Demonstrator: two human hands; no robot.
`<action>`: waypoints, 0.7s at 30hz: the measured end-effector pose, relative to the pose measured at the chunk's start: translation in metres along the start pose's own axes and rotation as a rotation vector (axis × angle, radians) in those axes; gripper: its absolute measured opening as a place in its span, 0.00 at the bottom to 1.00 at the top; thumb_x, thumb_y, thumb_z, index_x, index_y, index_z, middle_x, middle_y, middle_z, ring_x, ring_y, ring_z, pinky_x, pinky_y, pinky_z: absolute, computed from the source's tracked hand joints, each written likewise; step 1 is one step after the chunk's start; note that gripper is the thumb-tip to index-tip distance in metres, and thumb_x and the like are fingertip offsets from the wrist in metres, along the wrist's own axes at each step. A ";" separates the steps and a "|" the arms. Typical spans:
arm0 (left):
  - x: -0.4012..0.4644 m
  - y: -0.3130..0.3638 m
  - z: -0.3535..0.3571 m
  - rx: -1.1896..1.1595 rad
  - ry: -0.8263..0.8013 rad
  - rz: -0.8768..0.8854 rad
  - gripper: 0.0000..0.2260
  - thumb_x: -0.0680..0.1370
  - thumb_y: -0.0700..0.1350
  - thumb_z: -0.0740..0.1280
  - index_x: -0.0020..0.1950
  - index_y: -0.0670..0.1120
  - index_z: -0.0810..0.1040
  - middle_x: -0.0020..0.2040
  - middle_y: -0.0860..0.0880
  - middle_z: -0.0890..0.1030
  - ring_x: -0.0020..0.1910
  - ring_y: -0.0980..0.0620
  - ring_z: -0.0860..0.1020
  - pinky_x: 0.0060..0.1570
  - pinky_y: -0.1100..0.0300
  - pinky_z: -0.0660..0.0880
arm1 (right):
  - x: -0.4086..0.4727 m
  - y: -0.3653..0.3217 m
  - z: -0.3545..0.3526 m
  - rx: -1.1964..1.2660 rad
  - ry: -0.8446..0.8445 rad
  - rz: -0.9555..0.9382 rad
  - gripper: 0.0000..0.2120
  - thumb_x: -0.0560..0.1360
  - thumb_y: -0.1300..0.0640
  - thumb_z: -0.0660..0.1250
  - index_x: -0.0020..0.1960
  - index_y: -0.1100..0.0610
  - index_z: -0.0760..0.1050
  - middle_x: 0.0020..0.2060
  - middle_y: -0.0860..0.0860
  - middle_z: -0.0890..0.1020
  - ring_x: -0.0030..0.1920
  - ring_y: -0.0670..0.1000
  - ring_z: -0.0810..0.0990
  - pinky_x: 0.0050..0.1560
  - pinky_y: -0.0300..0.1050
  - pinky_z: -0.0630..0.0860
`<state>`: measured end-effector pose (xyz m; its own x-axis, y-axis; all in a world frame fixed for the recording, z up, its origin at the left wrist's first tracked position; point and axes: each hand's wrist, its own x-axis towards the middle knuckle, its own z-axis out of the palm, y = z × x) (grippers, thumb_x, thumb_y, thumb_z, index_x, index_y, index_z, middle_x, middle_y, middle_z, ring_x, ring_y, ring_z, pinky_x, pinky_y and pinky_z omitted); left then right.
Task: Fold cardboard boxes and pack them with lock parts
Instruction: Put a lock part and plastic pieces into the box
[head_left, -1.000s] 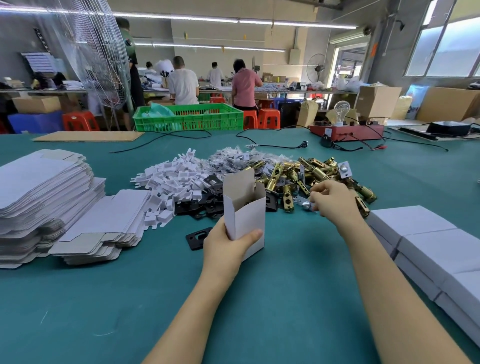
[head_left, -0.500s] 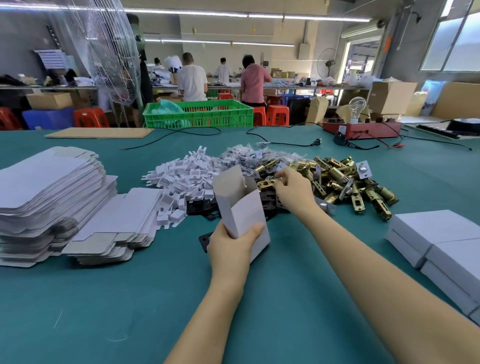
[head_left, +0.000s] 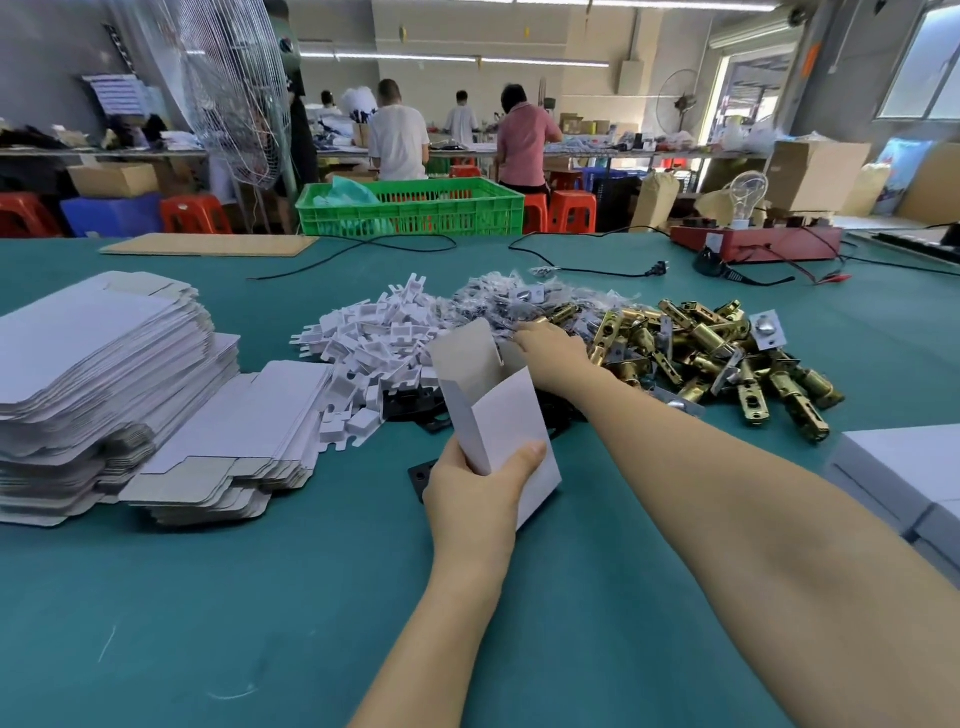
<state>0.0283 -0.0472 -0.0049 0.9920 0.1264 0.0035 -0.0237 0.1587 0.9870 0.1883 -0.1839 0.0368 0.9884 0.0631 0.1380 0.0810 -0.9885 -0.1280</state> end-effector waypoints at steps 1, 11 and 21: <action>0.000 0.000 0.000 0.001 -0.002 0.001 0.12 0.69 0.43 0.78 0.48 0.53 0.80 0.45 0.53 0.85 0.46 0.52 0.83 0.51 0.51 0.81 | 0.001 0.000 0.000 -0.027 -0.031 0.013 0.18 0.81 0.56 0.55 0.69 0.56 0.69 0.74 0.49 0.64 0.73 0.55 0.61 0.64 0.59 0.62; 0.000 0.001 -0.001 0.017 -0.013 0.012 0.11 0.70 0.44 0.78 0.47 0.54 0.79 0.44 0.56 0.85 0.46 0.54 0.83 0.52 0.51 0.80 | -0.008 -0.006 0.009 0.155 0.100 0.038 0.19 0.81 0.55 0.56 0.70 0.59 0.67 0.72 0.54 0.67 0.72 0.54 0.62 0.67 0.51 0.60; -0.006 0.006 -0.003 0.012 -0.064 0.021 0.12 0.70 0.43 0.78 0.46 0.54 0.78 0.43 0.57 0.83 0.45 0.55 0.83 0.46 0.55 0.80 | -0.101 0.003 -0.058 0.928 0.490 0.205 0.16 0.75 0.56 0.69 0.61 0.60 0.77 0.56 0.53 0.81 0.56 0.53 0.79 0.59 0.50 0.76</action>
<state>0.0221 -0.0442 0.0004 0.9972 0.0670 0.0338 -0.0432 0.1451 0.9885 0.0817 -0.2012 0.0797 0.8517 -0.3588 0.3819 0.1888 -0.4698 -0.8624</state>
